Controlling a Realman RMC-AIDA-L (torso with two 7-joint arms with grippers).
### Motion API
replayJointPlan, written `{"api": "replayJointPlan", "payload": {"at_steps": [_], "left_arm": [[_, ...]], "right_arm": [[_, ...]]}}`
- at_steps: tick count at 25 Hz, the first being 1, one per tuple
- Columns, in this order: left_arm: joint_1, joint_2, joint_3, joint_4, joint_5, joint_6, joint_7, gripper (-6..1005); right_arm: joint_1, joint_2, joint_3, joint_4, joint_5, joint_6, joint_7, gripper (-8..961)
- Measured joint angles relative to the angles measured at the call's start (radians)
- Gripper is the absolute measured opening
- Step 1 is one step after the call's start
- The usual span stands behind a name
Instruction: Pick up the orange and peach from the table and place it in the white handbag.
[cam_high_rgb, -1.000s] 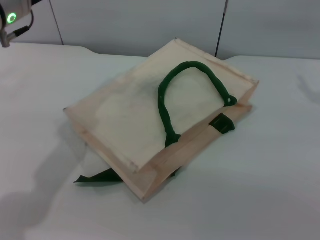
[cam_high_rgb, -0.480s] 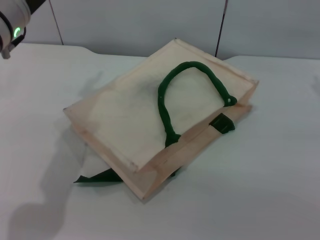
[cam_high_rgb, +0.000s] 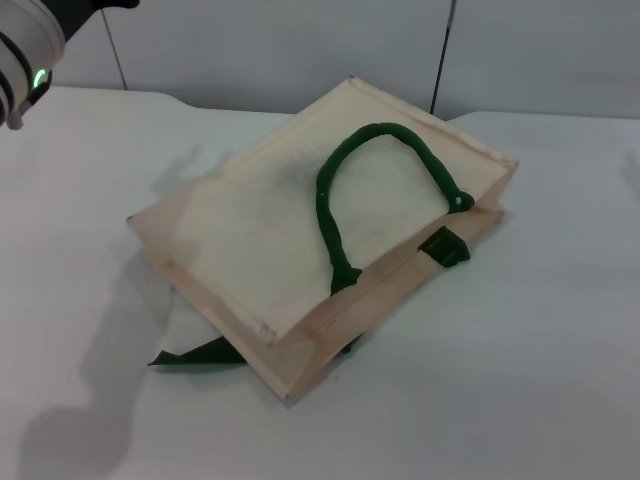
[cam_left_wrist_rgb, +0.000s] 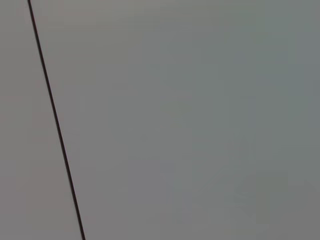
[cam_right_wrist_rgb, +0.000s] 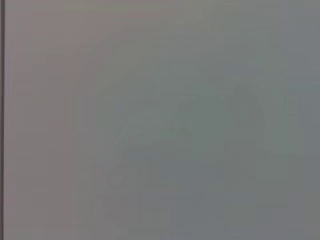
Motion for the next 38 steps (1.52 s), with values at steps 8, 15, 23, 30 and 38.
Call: {"api": "replayJointPlan", "payload": {"at_steps": [8, 15, 23, 30, 38], "left_arm": [[-0.002, 0.0, 0.002, -0.01, 0.001, 0.001, 0.005, 427], [-0.003, -0.001, 0.003, -0.013, 0.001, 0.002, 0.011, 427], [-0.003, -0.002, 0.003, -0.014, 0.001, 0.004, 0.011, 428], [-0.004, -0.001, 0.003, -0.014, -0.002, 0.004, 0.011, 428], [-0.008, 0.0, 0.003, -0.014, -0.001, 0.005, 0.011, 427]], "right_arm": [[0.003, -0.002, 0.0, 0.002, 0.0, -0.001, 0.001, 861], [0.007, -0.004, 0.0, 0.007, 0.0, -0.001, 0.0, 861], [0.012, -0.004, 0.0, 0.012, 0.0, -0.001, 0.001, 861], [0.015, -0.004, 0.002, 0.015, 0.0, -0.001, 0.001, 861], [0.017, -0.004, 0.003, 0.019, 0.0, -0.001, 0.001, 861]]}}
